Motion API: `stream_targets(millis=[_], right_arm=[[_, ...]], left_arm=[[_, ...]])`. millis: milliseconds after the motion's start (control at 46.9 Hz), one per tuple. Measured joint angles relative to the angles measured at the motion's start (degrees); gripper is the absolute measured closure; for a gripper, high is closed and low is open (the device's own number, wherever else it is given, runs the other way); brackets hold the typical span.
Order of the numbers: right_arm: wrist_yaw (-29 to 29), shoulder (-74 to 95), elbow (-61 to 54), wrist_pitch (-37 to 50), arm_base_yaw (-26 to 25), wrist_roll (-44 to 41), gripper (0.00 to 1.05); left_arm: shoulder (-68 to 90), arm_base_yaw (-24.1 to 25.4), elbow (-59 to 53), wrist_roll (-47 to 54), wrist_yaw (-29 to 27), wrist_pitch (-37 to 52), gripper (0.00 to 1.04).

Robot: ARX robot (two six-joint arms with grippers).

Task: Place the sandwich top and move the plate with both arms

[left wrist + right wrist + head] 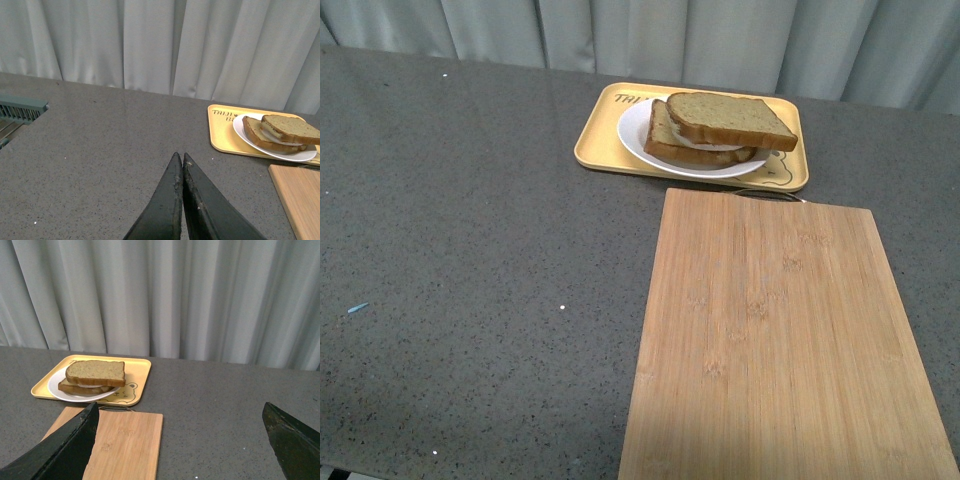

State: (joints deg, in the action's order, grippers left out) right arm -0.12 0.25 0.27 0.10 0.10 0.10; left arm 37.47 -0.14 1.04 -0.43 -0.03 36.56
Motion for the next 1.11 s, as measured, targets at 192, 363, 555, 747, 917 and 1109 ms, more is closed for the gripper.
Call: stream_targets(millis=[192, 363, 555, 747, 917, 1109], right_arm=[[0.0, 0.0, 0.0, 0.0, 0.0, 0.0, 0.09], [0.0, 0.0, 0.0, 0.0, 0.0, 0.0, 0.09], [0.0, 0.0, 0.0, 0.0, 0.0, 0.0, 0.09], [0.0, 0.0, 0.0, 0.0, 0.0, 0.0, 0.09], [0.0, 0.0, 0.0, 0.0, 0.0, 0.0, 0.09], [0.0, 0.0, 0.0, 0.0, 0.0, 0.0, 0.09]], left_arm=[[-8.6, 0.0, 0.0, 0.0, 0.0, -7.9, 1.01], [-14.7, 0.0, 0.0, 0.0, 0.0, -13.6, 1.01], [-20.0, 0.0, 0.0, 0.0, 0.0, -18.9, 1.01], [-23.6, 0.0, 0.0, 0.0, 0.0, -22.5, 1.01], [-25.8, 0.0, 0.0, 0.0, 0.0, -24.7, 1.01], [-29.7, 0.0, 0.0, 0.0, 0.0, -28.9, 1.01]])
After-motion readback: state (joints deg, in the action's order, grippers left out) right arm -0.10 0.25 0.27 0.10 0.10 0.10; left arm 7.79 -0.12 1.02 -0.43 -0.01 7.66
